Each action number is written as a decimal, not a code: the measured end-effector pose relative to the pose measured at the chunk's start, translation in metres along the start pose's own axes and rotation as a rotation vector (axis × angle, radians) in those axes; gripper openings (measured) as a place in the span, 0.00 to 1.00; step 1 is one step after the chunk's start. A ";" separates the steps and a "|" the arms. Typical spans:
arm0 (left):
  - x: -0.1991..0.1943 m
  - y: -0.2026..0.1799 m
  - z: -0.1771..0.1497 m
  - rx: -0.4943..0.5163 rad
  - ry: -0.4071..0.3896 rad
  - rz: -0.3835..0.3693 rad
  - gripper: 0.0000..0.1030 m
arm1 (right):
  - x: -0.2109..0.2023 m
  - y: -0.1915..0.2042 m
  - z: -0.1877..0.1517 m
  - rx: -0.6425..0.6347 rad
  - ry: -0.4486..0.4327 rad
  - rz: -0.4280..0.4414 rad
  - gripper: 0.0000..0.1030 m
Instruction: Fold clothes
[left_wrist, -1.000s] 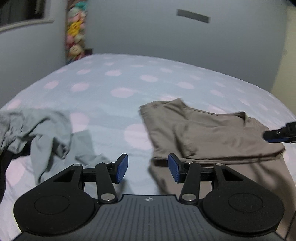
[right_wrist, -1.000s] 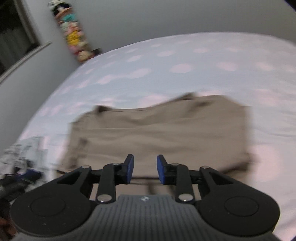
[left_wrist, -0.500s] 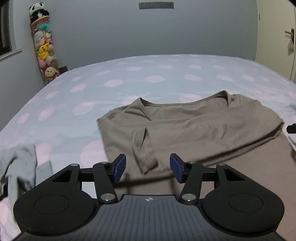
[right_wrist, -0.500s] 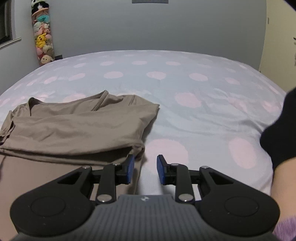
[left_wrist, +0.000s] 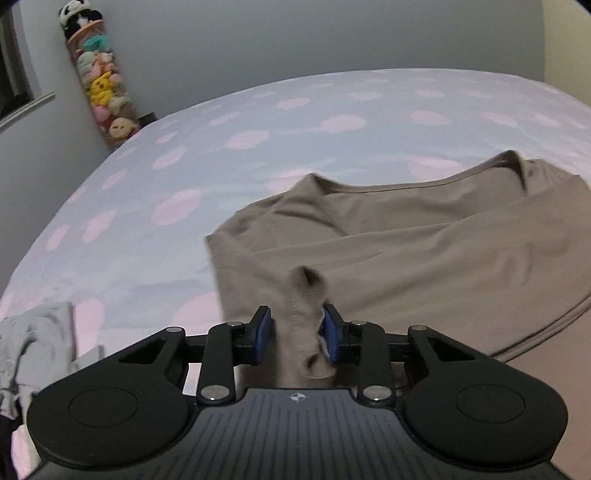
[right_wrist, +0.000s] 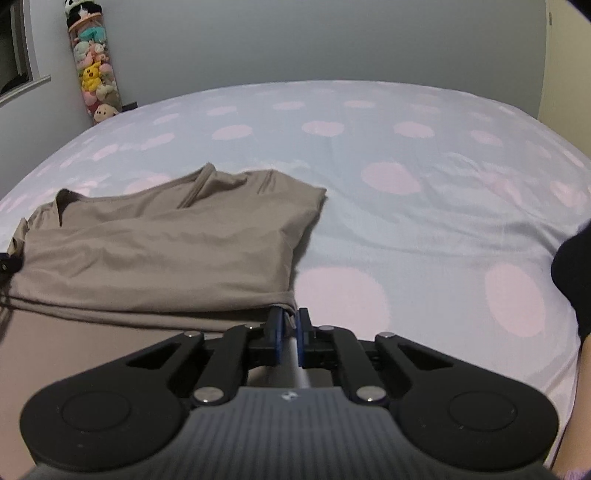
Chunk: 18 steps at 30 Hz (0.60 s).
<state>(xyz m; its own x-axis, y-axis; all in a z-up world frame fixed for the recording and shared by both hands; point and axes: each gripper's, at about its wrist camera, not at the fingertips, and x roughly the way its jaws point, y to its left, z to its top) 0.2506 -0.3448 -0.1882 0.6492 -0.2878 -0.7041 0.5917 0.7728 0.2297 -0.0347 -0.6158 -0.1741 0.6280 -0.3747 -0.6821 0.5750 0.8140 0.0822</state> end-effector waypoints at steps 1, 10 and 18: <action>-0.001 0.005 0.000 0.002 0.003 0.016 0.24 | 0.000 -0.002 -0.001 0.006 0.005 -0.013 0.08; -0.032 0.050 -0.015 -0.071 0.038 0.044 0.26 | -0.017 -0.018 -0.014 0.089 -0.006 -0.043 0.11; -0.104 0.052 -0.047 0.075 0.035 -0.083 0.31 | -0.061 -0.009 -0.025 0.051 -0.022 0.005 0.46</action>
<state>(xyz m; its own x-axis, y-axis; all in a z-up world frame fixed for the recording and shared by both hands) 0.1908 -0.2481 -0.1346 0.5800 -0.3283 -0.7456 0.6777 0.7023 0.2180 -0.0912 -0.5897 -0.1513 0.6416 -0.3810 -0.6658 0.5976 0.7924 0.1225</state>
